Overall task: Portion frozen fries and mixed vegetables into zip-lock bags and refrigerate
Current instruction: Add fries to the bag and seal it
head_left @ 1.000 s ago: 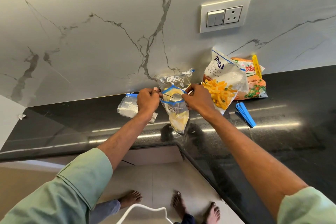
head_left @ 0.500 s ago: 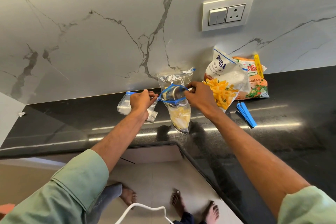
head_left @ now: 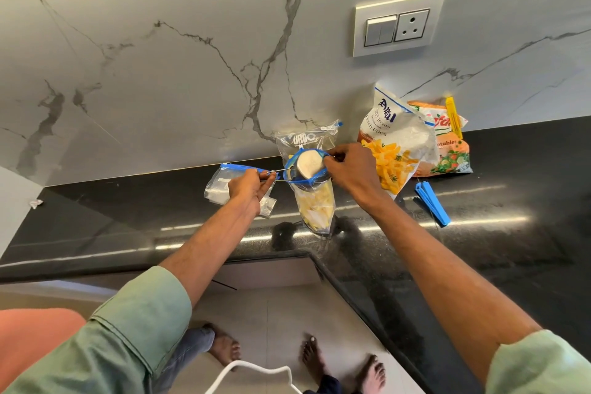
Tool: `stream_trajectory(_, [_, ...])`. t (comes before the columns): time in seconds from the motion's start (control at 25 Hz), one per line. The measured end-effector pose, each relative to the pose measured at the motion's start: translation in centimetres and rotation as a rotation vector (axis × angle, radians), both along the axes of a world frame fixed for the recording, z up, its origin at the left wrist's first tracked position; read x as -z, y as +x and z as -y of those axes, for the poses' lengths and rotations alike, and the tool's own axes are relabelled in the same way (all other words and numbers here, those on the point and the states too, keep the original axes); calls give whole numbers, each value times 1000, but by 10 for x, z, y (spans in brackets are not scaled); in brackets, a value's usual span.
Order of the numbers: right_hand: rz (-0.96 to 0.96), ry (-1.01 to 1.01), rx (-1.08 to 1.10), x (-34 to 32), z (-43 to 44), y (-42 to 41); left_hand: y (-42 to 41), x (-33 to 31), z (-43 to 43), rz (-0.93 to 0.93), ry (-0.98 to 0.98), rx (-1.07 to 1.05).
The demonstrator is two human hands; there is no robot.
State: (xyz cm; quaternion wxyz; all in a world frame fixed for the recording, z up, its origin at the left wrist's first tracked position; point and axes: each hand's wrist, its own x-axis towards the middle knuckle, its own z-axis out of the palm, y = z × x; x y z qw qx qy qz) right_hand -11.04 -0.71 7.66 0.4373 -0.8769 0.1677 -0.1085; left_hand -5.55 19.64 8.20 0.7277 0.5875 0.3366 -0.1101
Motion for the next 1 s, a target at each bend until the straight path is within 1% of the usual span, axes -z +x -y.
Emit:
stream_trajectory(0.2, [-19, 0, 48, 0, -3, 2, -6, -6, 2, 40, -6, -60])
stream_trajectory(0.32, [-40, 37, 73, 0, -1, 3, -13, -14, 7, 102, -7, -103])
stream_trajectory(0.36, [-43, 41, 70, 0, 0, 3, -17, -15, 10, 144, 19, -96])
stream_trajectory(0.4, [-53, 46, 63, 1, 0, 3, -21, -16, 11, 218, 98, -73])
stream_trajectory(0.48, [-75, 37, 56, 6, 1, 4, -29, -18, 11, 445, 359, 31])
stream_trajectory(0.52, [-90, 25, 57, 8, 2, 4, -32, -20, 11, 559, 444, 79])
stream_trajectory(0.56, [-106, 26, 57, 9, 3, 4, -31, -22, 12, 637, 469, 106])
stream_trajectory(0.6, [-112, 53, 47, 11, 6, 4, -30, -26, 13, 662, 459, 116])
stream_trajectory(0.64, [-113, 106, 33, 12, 8, 4, -27, -28, 13, 637, 425, 105])
stream_trajectory(0.72, [-124, 185, 10, 10, 13, 3, -18, -29, 11, 472, 258, 25])
stream_trajectory(0.8, [-142, 208, -20, 12, 18, 2, -10, -30, 9, 246, 12, -97])
stream_trajectory(0.84, [-151, 213, -40, 14, 21, 2, -9, -32, 9, 189, -90, -147])
stream_trajectory(0.88, [-159, 220, -60, 16, 23, 3, -11, -34, 10, 186, -151, -165])
stream_trajectory(0.92, [-164, 226, -77, 18, 25, 2, -16, -36, 14, 225, -156, -139])
stream_trajectory(0.96, [-167, 225, -86, 18, 28, 1, -23, -37, 20, 301, -105, -77])
stream_trajectory(1.0, [-174, 214, -95, 21, 34, 1, -33, -37, 27, 421, 3, 9])
